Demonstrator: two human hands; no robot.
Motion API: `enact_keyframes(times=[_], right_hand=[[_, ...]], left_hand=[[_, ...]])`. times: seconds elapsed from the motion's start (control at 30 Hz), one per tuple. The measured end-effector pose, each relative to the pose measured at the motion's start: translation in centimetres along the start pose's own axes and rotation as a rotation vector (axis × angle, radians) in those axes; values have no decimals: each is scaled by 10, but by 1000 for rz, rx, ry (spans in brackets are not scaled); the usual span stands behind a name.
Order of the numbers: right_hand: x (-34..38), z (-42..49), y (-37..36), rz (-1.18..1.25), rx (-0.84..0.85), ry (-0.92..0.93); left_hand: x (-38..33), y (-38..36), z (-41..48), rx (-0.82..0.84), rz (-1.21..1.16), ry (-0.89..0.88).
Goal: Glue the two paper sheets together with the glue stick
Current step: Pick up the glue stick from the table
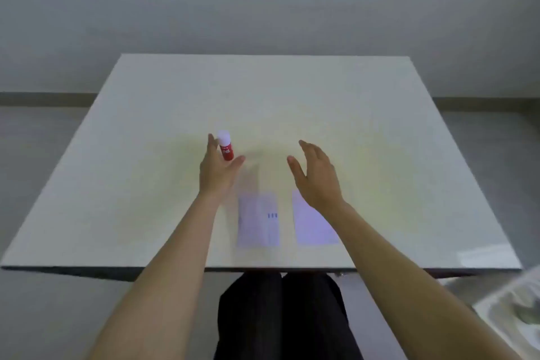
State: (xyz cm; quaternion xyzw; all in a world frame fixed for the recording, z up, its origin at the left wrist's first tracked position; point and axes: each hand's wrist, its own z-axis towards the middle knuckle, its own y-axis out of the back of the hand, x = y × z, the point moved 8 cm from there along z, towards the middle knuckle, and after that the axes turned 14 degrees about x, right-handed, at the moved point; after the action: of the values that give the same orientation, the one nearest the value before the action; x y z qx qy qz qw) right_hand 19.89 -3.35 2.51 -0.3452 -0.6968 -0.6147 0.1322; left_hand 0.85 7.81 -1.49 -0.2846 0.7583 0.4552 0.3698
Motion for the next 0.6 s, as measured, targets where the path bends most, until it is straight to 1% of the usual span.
enact_keyframes(times=[0.1, 0.17, 0.27, 0.33, 0.4, 0.47, 0.5, 0.6], right_hand=[[13, -2, 8, -32, -186, 190], [12, -15, 13, -6, -270, 247], [-5, -47, 5, 123, -338, 274], [-8, -65, 2, 197, -367, 253], [-3, -79, 1, 263, -402, 259], [9, -84, 3, 311, -393, 270], [14, -82, 3, 346, -346, 243], [22, -70, -4, 558, -92, 107]], left_hand=[[-5, 6, 2, -204, 32, -162], [-4, 11, -6, -306, 30, -222], [-15, 8, -34, -303, -12, -386], [-28, 2, -60, -265, 18, -477], [-36, -6, -80, -223, 59, -532], [-40, -13, -93, -177, 126, -559], [-42, -15, -97, -159, 176, -580], [-55, -22, -110, -146, 317, -666]])
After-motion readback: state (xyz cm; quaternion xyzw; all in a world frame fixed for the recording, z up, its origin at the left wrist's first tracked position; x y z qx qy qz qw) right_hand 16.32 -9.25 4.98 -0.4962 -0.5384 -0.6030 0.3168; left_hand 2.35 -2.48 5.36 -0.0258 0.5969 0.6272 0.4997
